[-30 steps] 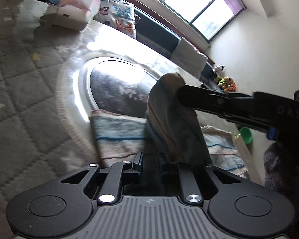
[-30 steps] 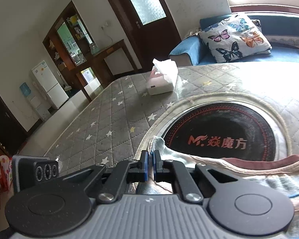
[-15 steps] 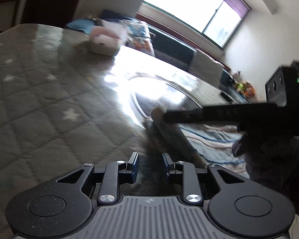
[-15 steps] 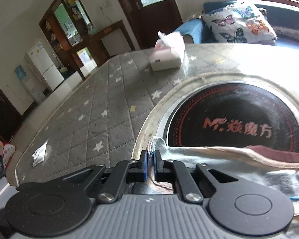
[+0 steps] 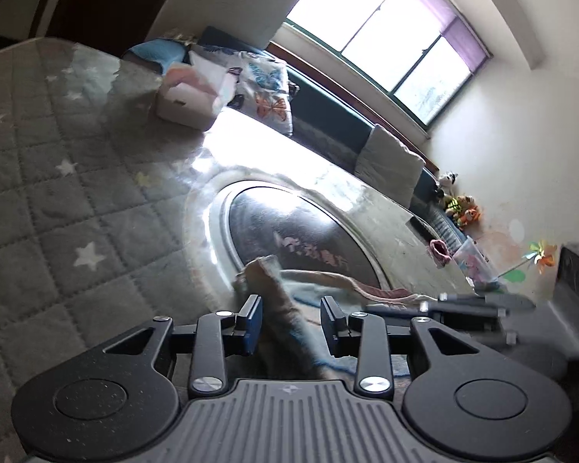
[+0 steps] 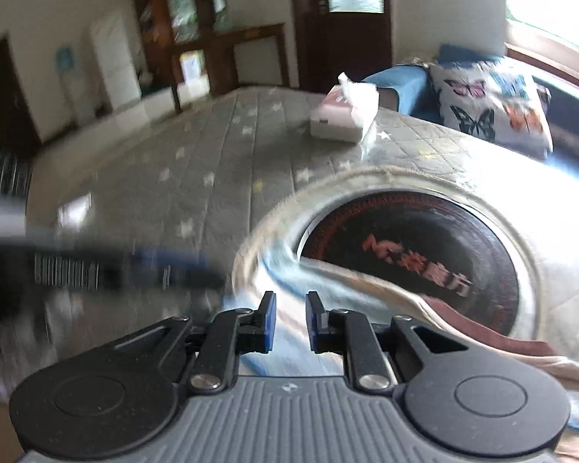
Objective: Fold clothes
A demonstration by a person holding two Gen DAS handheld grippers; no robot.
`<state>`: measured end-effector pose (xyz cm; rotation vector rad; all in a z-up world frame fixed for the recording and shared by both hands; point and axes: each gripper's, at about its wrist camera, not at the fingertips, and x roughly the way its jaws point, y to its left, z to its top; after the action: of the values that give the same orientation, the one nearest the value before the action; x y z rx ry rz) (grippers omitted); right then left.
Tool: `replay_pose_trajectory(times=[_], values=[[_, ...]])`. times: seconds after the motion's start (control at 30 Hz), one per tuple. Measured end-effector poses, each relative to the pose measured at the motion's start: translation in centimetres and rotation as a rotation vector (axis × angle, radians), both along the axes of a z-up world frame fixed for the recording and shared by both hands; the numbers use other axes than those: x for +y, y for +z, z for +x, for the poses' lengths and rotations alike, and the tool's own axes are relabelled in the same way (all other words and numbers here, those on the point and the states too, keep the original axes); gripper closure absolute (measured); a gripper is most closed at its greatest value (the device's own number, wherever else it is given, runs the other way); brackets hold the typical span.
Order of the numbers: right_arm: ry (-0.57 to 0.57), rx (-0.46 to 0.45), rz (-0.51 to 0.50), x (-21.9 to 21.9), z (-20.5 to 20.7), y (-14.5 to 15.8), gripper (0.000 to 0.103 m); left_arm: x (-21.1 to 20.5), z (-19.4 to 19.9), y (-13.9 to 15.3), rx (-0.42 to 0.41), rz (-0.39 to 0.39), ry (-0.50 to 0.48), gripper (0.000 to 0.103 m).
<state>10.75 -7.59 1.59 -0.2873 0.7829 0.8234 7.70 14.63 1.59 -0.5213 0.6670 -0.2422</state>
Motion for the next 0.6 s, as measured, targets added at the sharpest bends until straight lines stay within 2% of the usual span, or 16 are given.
replay_pose_trajectory(times=[0.17,0.23,0.37,0.4,0.47,0.6], values=[[0.112,-0.038,-0.025,-0.2,-2.9,-0.7,0.084,-1.8,1.4,-0.8,0.031,0.157,-0.009,0.069],[0.162,-0.041,-0.015,0.3,-4.0,-1.2,0.084,-2.0,1.6,-1.4,0.049,0.195,-0.008,0.069],[0.243,-0.069,-0.035,1.5,-5.8,-2.5,0.083,-2.1,1.7,-2.3,0.061,0.240,-0.001,0.069],[0.249,-0.078,-0.036,1.5,-6.1,-2.5,0.078,-2.2,1.5,-2.3,0.058,0.247,0.000,0.068],[0.261,-0.095,-0.039,1.5,-6.7,-2.5,0.075,-2.4,1.4,-2.1,0.059,0.262,0.001,0.068],[0.286,-0.130,-0.043,1.5,-7.9,-2.6,0.075,-2.5,1.1,-1.2,0.041,0.294,0.014,0.068]])
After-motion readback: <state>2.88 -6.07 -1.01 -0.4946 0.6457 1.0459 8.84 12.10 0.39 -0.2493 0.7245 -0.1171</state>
